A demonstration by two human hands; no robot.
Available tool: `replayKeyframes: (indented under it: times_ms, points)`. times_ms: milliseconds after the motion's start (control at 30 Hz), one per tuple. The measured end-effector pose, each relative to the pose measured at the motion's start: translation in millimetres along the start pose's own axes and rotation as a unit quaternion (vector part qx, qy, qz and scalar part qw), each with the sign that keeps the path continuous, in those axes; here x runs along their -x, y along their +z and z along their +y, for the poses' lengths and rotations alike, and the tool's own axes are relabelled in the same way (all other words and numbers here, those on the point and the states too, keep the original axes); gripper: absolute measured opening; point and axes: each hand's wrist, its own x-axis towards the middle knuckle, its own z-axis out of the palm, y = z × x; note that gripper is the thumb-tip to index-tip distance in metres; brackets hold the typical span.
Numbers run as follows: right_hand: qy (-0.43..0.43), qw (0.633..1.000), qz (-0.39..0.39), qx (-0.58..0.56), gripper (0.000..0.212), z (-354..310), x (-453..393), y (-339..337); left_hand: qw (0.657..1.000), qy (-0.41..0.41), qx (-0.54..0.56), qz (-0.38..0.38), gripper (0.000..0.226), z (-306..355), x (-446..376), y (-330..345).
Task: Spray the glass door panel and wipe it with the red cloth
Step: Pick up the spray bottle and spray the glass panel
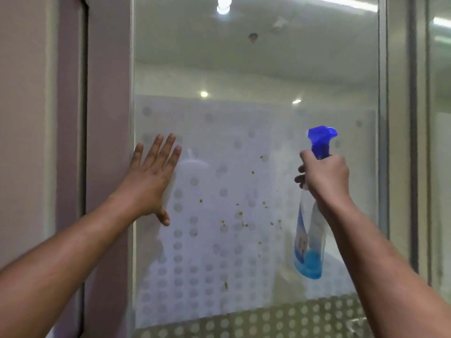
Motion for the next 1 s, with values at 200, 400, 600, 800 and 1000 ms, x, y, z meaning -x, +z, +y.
replayKeyframes:
  times_ms: [200,400,600,800,1000]
  points:
    - [-0.104,0.989,-0.099,0.047,0.032,-12,75,66,1.0,0.001,0.003,0.0,0.18,2,4,-4]
    - [-0.17,0.957,-0.199,0.122,0.031,-13,143,113,1.0,0.011,0.022,0.016,0.18,-2,6,-4]
    - [-0.127,0.947,-0.245,0.164,0.03,18,173,103,1.0,0.009,0.009,0.019,0.181,-5,4,0]
    - [-0.187,0.957,-0.191,0.113,0.032,-49,99,110,1.0,0.009,0.016,0.022,0.181,-5,3,3]
    - [-0.232,0.95,-0.142,0.153,0.031,-109,25,106,1.0,0.008,0.012,0.015,0.179,-5,4,0]
